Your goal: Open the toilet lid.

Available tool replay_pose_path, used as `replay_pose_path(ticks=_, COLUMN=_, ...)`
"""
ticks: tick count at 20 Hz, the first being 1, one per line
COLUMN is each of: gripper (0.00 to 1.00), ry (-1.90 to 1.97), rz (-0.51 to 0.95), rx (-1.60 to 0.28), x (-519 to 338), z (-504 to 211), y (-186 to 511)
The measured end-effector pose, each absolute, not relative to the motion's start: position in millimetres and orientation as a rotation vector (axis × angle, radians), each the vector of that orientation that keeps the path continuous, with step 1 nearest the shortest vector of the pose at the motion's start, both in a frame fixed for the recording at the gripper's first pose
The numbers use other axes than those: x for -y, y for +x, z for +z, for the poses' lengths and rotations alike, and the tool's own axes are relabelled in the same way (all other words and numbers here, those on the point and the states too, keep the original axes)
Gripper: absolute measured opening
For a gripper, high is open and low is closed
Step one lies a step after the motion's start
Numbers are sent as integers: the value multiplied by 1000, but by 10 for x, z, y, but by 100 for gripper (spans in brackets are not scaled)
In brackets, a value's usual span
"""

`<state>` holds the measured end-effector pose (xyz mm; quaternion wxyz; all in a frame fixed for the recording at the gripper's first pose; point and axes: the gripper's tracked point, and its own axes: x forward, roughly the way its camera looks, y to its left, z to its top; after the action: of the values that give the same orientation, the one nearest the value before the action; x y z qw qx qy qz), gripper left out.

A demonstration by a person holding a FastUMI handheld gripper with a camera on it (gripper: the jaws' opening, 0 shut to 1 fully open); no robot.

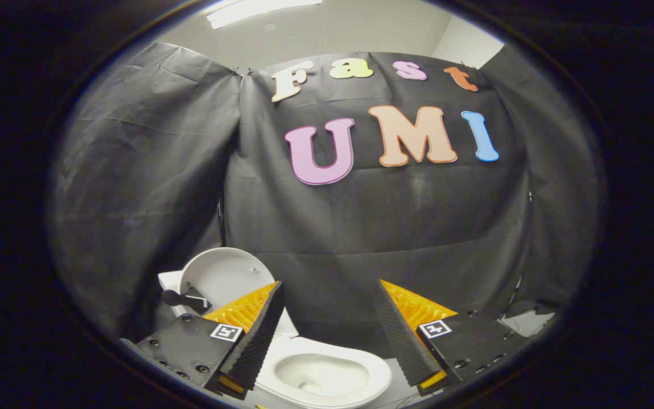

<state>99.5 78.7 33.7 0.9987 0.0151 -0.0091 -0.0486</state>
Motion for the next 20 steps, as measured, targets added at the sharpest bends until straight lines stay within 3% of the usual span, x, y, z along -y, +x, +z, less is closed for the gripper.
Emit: replay_pose_path(ticks=20, gripper=99, ry=-59, rz=-60, rx=-173, x=648, z=-437, y=-145)
